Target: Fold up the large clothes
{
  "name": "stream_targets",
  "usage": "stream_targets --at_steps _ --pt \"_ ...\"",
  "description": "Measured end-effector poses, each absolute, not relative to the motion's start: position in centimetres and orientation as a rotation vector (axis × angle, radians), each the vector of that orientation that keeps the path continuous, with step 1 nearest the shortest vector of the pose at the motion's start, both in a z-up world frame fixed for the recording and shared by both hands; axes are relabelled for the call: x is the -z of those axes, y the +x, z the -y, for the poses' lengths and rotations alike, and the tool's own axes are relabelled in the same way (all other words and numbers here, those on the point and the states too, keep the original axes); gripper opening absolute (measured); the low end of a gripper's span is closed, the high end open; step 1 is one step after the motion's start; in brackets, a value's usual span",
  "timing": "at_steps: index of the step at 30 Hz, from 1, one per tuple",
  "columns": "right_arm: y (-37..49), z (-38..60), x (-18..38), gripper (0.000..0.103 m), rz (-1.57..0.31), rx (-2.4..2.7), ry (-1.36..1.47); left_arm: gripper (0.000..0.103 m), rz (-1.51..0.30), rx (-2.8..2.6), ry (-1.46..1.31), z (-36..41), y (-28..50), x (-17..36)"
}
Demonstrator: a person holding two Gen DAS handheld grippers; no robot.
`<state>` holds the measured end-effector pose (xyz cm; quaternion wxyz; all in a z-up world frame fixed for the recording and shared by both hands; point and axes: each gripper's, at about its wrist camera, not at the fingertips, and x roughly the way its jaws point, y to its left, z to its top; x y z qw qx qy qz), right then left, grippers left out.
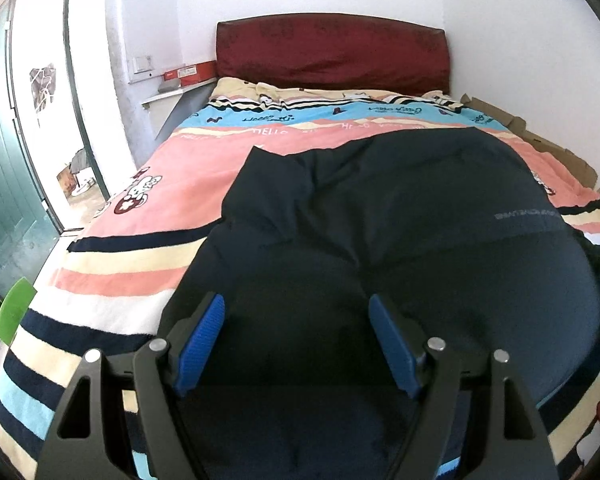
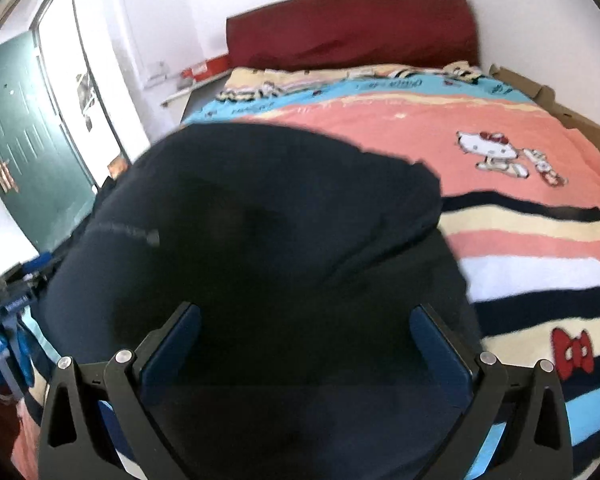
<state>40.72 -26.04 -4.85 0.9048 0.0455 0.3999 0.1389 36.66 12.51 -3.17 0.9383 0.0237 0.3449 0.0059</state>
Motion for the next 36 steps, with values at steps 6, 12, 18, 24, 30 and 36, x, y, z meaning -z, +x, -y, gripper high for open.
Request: stream_targets --at_steps 6,12,18,24,30,36 --pt "40.8 26.4 6.2 0.102 -0.840 -0.289 0.120 0.074 -0.697 -0.015 0.063 -12.4 36.4 3.4" --pt "40.8 26.8 6.6 0.102 -0.842 -0.290 0.124 0.074 -0.688 -0.023 0.092 -11.9 36.3 3.8" --pt "40.6 27.0 6.7 0.102 -0.846 -0.284 0.130 0.074 -0.696 -0.025 0.100 -12.0 36.4 3.7" --pt "40.3 27.7 6.4 0.102 -0.858 -0.264 0.122 0.074 -0.691 -0.001 0.063 -13.1 35.8 2.8" --pt "39.2 31.3 4.2 0.102 -0.827 -0.195 0.135 0.075 -0.657 0.020 -0.127 -19.1 35.0 0.2" --pt "39.7 36.1 2.9 0.102 -0.823 -0.115 0.194 0.075 -0.780 0.064 -0.212 -22.2 38.0 1.1"
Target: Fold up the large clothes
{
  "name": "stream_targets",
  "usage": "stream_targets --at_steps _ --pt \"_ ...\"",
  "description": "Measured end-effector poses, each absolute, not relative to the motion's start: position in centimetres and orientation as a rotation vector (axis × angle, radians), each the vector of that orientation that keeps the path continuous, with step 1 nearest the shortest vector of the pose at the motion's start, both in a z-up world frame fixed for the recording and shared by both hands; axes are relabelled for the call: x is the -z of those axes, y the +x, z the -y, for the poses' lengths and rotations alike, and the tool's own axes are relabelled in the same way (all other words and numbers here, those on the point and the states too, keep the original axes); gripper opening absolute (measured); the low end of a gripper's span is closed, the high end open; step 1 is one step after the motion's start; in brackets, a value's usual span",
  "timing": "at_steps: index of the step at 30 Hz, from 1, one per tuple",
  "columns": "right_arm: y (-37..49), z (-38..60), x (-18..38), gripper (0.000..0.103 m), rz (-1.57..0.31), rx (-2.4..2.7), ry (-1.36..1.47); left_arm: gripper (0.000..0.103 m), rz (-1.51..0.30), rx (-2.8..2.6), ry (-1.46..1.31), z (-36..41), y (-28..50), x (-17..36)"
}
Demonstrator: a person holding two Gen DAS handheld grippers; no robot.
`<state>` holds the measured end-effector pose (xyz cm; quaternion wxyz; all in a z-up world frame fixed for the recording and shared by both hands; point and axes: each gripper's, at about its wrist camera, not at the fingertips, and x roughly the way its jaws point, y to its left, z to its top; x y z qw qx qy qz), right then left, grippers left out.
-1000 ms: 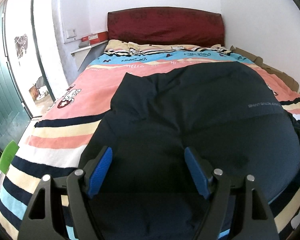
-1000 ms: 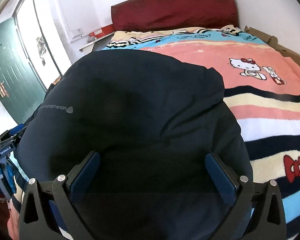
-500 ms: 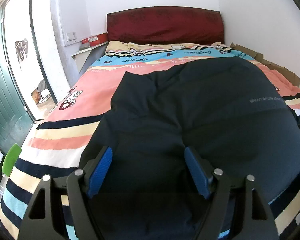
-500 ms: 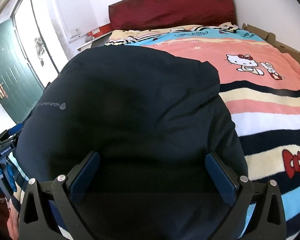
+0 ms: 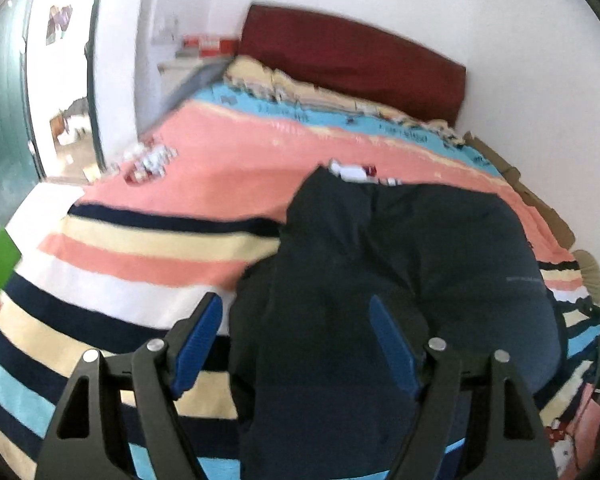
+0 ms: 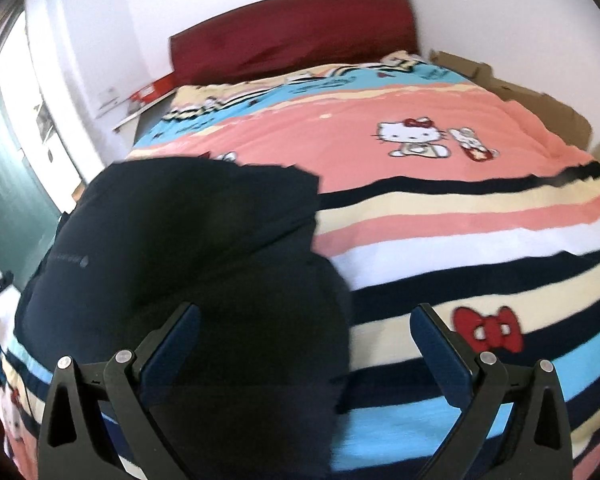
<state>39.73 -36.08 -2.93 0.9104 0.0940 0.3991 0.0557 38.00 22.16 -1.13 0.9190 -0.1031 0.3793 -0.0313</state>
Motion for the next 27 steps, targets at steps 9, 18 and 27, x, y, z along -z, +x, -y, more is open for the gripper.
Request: stream_targets --at_steps 9,18,27 --pt "42.1 38.6 4.0 0.102 -0.910 -0.149 0.338 0.075 -0.980 0.132 -0.303 -22.5 42.9 4.6" --pt "46.5 38.1 11.2 0.102 -1.175 -0.251 0.492 0.099 -1.102 0.163 -0.351 -23.8 45.6 8.1" --pt "48.9 37.3 15.7 0.102 -1.336 -0.433 0.641 0.103 -1.193 0.316 -0.741 -26.9 46.7 13.7"
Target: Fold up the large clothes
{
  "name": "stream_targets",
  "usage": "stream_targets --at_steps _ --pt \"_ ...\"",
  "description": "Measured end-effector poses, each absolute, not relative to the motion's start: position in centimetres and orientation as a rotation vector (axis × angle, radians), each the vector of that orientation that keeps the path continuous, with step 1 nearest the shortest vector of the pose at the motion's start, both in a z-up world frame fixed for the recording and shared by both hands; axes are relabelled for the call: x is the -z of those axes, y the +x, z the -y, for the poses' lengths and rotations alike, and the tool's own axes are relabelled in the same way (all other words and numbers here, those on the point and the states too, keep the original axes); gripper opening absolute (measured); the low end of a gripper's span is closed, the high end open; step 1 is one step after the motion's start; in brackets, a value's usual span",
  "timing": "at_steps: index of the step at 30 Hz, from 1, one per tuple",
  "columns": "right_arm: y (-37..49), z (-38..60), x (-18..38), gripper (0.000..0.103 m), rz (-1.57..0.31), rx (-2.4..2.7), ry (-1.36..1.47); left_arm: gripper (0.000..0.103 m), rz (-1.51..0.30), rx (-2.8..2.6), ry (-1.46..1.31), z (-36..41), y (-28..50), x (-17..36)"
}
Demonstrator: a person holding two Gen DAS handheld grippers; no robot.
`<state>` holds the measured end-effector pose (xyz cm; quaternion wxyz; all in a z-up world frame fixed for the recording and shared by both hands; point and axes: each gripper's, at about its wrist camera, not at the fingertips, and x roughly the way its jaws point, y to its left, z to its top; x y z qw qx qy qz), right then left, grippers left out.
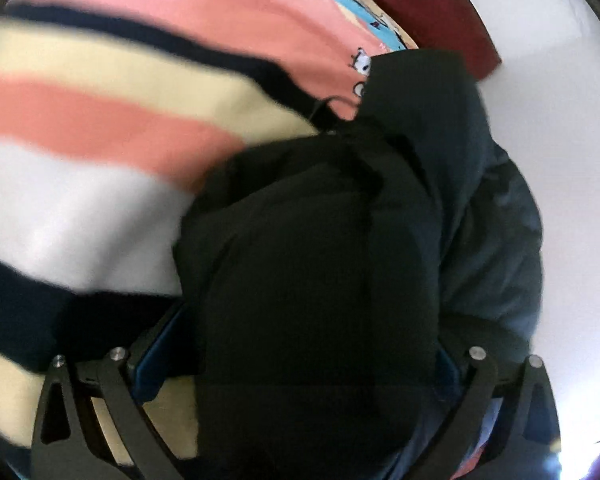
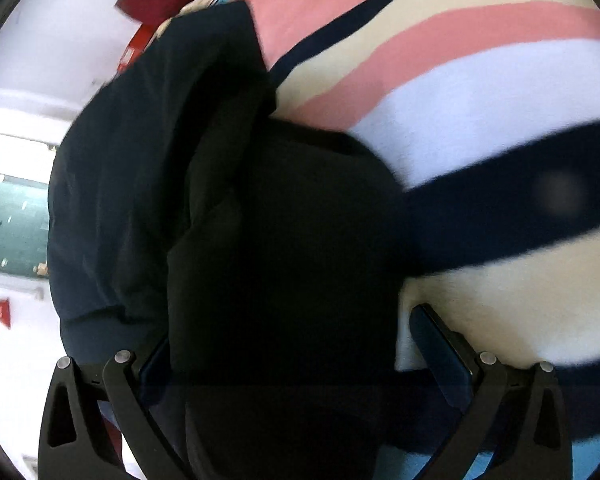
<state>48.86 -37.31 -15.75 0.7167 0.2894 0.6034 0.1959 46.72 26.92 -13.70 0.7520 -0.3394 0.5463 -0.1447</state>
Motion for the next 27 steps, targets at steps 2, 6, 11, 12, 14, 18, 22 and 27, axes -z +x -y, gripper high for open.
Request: stream_targets --at_steps 2,6,11,12,14,18,22,27 --pt "49.0 36.7 16.3 0.103 -1.331 -0.492 0.669 0.103 -1.182 0.356 -0.804 -27.0 46.4 14.6" --pt "48.7 36.2 17.1 0.103 -1.289 -0.534 0.694 0.103 -1.169 0.391 -0.756 -26.1 45.8 14.4" --pt "48.3 35.5 17.2 0.103 -1.234 -0.521 0.649 0.101 -1.157 0.356 -0.640 -23.7 45.5 13.5" --pt "48.2 35.2 17.1 0.103 -1.227 -0.520 0.631 0.096 -1.151 0.335 -0.646 -23.3 45.3 13.2" --pt "48.2 34.9 16.9 0.096 -1.224 -0.512 0.629 0.071 -1.123 0.332 -0.668 -22.7 44.8 12.3" --pt "47.8 34.5 14.7 0.039 -1.132 -0.536 0.665 0.036 -1.048 0.366 -0.686 -21.7 43.7 9.2" --pt "47.0 33.2 11.5 0.025 -1.047 -0.570 0.616 0.027 -0.975 0.377 -0.701 -21.2 42.4 6.6" --pt "45.5 32.1 6.0 0.021 -0.932 -0.599 0.558 0.024 -0.907 0.422 -0.713 -20.7 40.2 3.0"
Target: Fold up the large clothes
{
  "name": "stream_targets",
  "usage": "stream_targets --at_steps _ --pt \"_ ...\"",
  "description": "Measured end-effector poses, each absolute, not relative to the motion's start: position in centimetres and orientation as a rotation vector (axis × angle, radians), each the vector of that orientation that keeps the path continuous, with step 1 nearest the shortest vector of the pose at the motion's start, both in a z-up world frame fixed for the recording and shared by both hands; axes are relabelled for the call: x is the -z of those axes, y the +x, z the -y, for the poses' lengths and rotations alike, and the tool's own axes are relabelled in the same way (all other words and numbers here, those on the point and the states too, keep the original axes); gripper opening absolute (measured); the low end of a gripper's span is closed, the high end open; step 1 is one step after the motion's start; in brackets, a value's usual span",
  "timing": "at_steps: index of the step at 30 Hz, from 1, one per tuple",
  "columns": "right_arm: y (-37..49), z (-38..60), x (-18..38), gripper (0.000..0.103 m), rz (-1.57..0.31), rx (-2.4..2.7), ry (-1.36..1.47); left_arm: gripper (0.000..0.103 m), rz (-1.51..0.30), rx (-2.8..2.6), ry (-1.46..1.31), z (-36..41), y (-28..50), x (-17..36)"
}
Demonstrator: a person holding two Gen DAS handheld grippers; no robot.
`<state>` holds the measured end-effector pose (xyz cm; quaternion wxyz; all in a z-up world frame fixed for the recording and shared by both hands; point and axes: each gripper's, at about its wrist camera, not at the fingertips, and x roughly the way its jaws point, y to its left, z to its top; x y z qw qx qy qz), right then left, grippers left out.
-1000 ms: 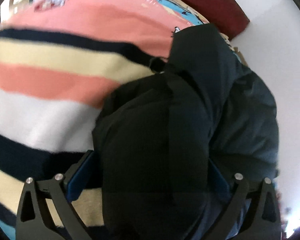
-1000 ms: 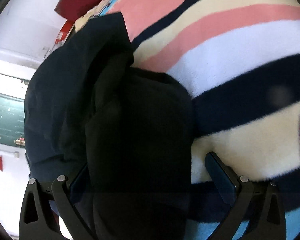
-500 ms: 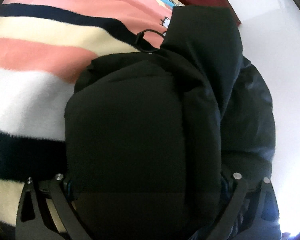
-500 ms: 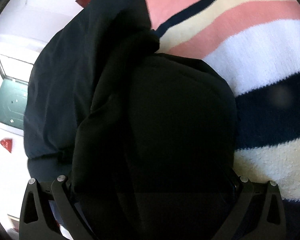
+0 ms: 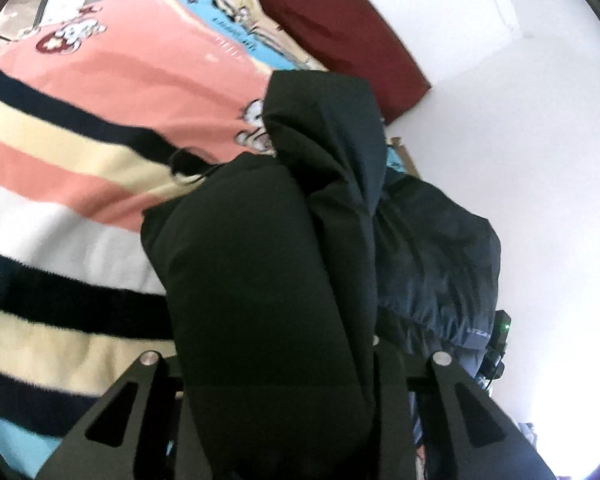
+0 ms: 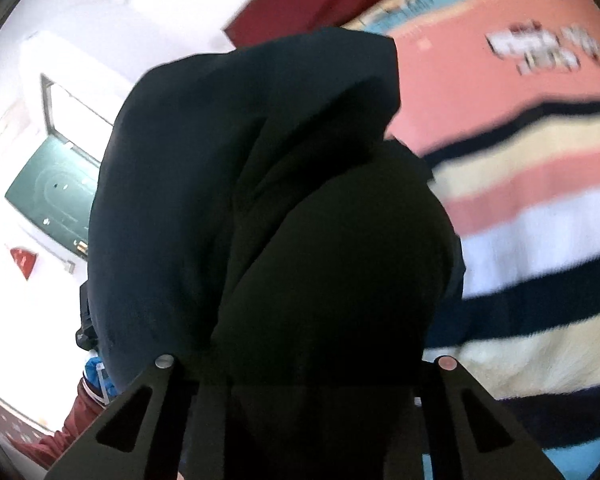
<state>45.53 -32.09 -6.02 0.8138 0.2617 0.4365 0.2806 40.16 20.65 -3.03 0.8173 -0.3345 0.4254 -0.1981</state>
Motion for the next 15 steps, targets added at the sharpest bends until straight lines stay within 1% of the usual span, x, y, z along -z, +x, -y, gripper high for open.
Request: stream_targets --at_steps 2,4,7,8,11,13,15 --pt "44.6 32.1 3.7 0.020 -0.896 -0.615 0.548 0.024 -0.880 0.446 -0.728 -20.7 38.5 1.5" --pt "43.5 32.2 1.9 0.020 -0.875 -0.633 0.550 0.024 -0.856 0.464 -0.753 -22.2 37.0 0.3" --pt "41.1 33.2 -0.1 0.020 -0.871 -0.648 0.562 0.024 -0.843 0.473 -0.778 -22.9 34.6 -0.2" --pt "40.4 33.5 -0.2 0.020 -0.878 -0.649 0.578 0.024 -0.850 0.469 -0.780 -22.6 34.9 -0.2" --pt "39.2 33.9 0.9 0.021 -0.918 -0.630 0.603 0.024 -0.902 0.438 -0.794 -22.6 35.0 1.9" --pt "38.8 34.0 3.1 0.021 -0.962 -0.606 0.640 0.025 -0.941 0.408 -0.771 -22.6 34.9 3.9" --pt "39.6 34.3 5.4 0.023 -1.010 -0.563 0.644 0.028 -0.985 0.368 -0.738 -22.7 35.5 5.8"
